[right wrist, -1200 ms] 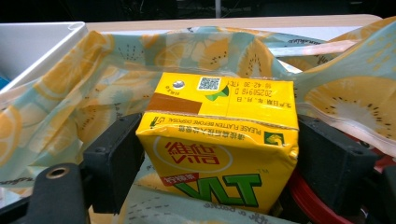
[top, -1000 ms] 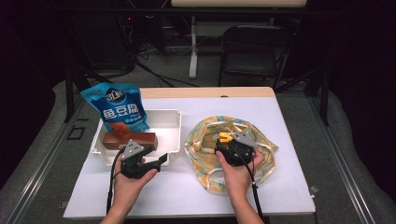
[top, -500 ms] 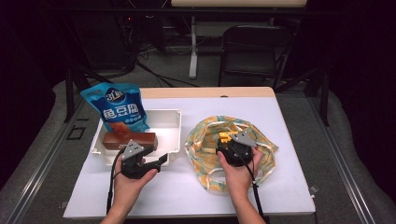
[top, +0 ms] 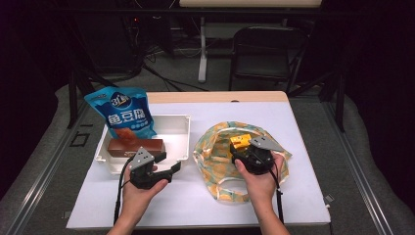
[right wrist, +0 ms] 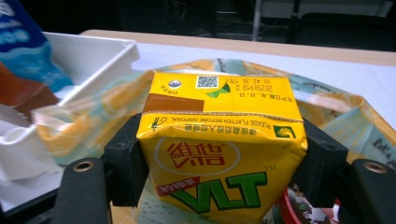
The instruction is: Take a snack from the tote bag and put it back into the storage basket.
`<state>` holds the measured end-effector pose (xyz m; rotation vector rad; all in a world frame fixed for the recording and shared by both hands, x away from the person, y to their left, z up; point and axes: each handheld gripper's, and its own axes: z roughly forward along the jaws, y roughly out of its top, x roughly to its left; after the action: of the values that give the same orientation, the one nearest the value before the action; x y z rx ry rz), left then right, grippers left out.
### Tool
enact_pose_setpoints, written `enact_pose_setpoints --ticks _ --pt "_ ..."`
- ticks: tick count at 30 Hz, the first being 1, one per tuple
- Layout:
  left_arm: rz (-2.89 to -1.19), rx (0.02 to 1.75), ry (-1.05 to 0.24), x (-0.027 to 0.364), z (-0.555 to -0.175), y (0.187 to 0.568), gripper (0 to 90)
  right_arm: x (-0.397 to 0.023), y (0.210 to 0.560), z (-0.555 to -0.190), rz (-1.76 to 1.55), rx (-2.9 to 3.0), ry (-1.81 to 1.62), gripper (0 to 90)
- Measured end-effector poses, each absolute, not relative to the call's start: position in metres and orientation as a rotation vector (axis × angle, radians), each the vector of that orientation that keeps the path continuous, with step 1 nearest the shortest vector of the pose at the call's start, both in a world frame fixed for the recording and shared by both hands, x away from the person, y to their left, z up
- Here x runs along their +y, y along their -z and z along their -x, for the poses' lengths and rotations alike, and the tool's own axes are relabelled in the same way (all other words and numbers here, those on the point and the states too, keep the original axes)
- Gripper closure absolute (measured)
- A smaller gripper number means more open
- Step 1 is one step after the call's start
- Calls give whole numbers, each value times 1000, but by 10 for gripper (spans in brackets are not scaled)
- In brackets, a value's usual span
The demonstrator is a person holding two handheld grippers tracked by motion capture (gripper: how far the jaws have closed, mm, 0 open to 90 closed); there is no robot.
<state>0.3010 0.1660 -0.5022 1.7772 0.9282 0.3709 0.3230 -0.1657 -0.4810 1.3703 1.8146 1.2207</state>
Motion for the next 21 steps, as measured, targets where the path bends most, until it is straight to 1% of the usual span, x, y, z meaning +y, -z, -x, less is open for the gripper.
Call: enact_pose_setpoints --ticks 2,5,11,18,19,20,21 --pt "-1768 909 -355 161 -299 501 322 -166 476 -321 -1359 1822 -1244 299" --pt "-1807 854 -354 149 -298 499 322 -168 469 -319 -1347 1833 -1277 299" --pt "-1831 785 -340 126 -295 495 324 -170 455 -316 -1309 1849 -1322 299" --pt "-1840 749 -321 104 -297 491 322 -172 442 -312 -1280 1863 -1369 299" --pt "-1831 756 -344 100 -296 491 321 -173 441 -311 -1275 1860 -1378 299" --pt "-1846 735 -318 99 -297 490 319 -174 440 -310 -1275 1858 -1389 299" --pt "-1841 731 -320 95 -297 490 319 -175 438 -309 -1270 1867 -1393 299"
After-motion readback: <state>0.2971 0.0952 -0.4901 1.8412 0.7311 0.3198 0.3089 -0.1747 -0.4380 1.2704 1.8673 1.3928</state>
